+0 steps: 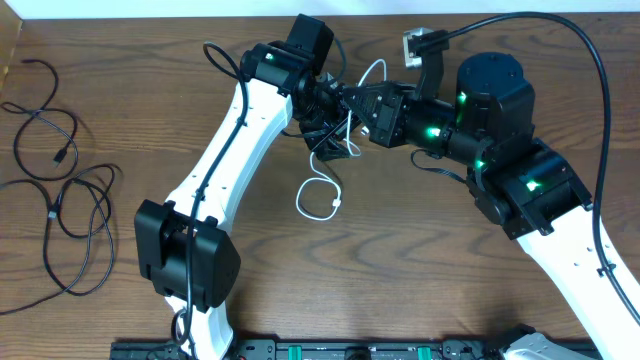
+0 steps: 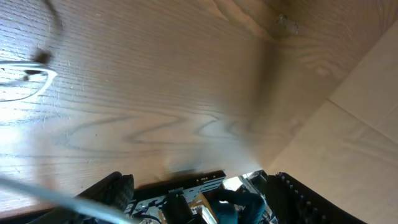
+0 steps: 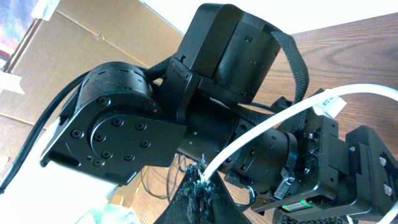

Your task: Untangle cables

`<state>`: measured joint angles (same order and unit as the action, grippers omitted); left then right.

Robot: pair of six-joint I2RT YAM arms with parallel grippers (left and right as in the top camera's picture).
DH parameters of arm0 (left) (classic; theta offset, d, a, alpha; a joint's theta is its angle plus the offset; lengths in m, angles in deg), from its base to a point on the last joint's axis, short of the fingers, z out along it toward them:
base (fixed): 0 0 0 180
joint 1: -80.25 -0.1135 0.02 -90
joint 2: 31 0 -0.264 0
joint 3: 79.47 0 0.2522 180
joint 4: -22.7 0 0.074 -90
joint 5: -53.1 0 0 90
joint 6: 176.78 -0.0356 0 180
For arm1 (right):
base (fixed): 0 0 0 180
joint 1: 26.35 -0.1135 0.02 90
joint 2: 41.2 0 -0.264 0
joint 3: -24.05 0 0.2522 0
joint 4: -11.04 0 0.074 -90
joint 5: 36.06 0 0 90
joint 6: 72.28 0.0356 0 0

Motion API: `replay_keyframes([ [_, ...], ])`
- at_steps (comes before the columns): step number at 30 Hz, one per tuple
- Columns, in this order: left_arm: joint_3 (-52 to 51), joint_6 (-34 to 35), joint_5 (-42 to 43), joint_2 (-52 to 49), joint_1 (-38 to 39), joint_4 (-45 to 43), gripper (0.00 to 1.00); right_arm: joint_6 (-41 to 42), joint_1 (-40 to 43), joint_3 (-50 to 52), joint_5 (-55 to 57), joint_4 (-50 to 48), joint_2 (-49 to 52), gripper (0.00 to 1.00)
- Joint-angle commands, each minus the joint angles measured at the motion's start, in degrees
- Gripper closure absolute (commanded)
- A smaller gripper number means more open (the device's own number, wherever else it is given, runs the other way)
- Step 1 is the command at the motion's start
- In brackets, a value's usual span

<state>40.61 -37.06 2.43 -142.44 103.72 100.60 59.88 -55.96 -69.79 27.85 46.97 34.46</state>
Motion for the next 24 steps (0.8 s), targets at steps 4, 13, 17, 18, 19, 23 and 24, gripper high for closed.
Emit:
replay_keyframes([
  [4,-0.3,0.1,0.5,-0.5,0.1,0.3,0.27,-2.5,-0.5,-0.4,3.4,0.9,0.2,0.99],
  [13,-0.3,0.2,0.5,-0.5,0.1,0.2,0.35,-2.4,-0.5,-0.4,3.4,1.0,0.2,0.99],
  [17,-0.3,0.4,0.6,-0.5,0.1,0.2,0.36,-2.3,-0.5,-0.4,3.0,0.6,0.2,0.99],
  [18,-0.3,0.4,0.6,-0.5,0.1,0.2,0.35,-2.3,-0.5,-0.4,3.0,0.5,0.2,0.99],
  [19,-0.3,0.6,0.6,-0.5,0.1,0.2,0.36,-2.4,-0.5,-0.4,3.0,0.5,0.2,0.99],
  [23,-0.3,1.9,0.6,-0.5,0.1,0.2,0.38,-2.4,-0.9,-0.4,3.0,0.5,0.2,0.99],
  [24,-0.3,1.9,0.6,-0.5,0.1,0.2,0.39,-2.4,-0.9,-0.4,3.0,0.5,0.2,0.99],
])
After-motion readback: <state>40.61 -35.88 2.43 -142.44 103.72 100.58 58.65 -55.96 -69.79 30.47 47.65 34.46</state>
